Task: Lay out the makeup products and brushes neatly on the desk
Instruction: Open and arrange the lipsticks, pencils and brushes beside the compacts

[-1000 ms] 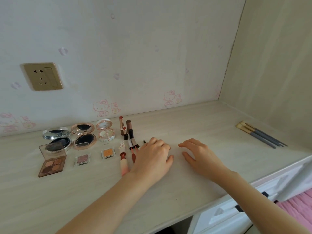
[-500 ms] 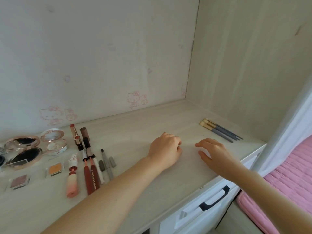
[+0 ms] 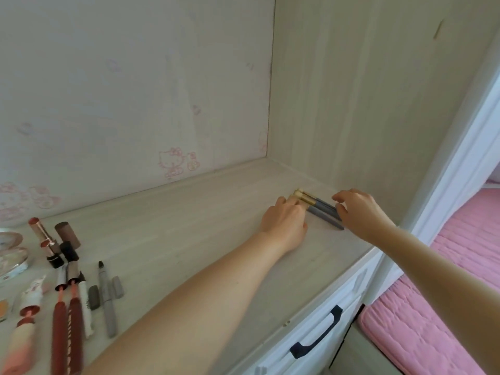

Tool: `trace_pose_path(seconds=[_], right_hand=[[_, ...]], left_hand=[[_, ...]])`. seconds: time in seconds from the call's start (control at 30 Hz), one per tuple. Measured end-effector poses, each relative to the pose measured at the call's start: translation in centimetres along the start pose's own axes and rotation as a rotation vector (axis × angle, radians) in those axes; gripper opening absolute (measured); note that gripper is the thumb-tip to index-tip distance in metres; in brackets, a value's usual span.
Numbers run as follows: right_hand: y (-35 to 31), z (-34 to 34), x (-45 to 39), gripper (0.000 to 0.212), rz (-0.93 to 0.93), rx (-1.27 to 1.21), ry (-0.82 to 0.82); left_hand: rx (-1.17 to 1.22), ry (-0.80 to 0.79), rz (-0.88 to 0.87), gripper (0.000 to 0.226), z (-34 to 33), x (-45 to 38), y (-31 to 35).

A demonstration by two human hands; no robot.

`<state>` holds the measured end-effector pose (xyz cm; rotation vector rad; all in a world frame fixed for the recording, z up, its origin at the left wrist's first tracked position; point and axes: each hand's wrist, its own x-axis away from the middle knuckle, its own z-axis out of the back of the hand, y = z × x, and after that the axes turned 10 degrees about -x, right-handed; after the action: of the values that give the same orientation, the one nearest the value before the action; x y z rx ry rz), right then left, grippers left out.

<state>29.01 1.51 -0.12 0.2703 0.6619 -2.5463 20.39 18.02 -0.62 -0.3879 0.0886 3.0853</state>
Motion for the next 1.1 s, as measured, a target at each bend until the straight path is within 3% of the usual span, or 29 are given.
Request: trace_pose_path(seconds=[0.27, 0.4, 0.6, 0.9, 1.1], right_hand=[[1.3, -1.1, -3.4, 0.027, -0.108, -0.009, -0.059], [1.1, -1.2, -3.9, 0.022, -0.144, 0.001, -0.110], [0.6, -1.1, -4.1, 0.021, -0.188, 0.054, -0.162], [-1.0, -0.6, -3.2, 0.015, -0.279, -0.046, -0.121], [-2.0, -0.5, -2.7, 0.029, -0.329, -0.112, -0.165]], left_hand=[[-0.061, -0.110, -0.042, 0.041, -1.4, -2.9, 0.7], [-0.003, -0.057, 0.011, 0.039, -1.5, -3.0, 0.7], [0.074, 0.047, 0.173, 0.019, -0.7, -2.8, 0.3], [0.306, 0.029, 0.491, 0.037, 0.3, -3.4, -0.8], [0.512, 0.025, 0.639, 0.032, 0.8, -3.5, -0.7]])
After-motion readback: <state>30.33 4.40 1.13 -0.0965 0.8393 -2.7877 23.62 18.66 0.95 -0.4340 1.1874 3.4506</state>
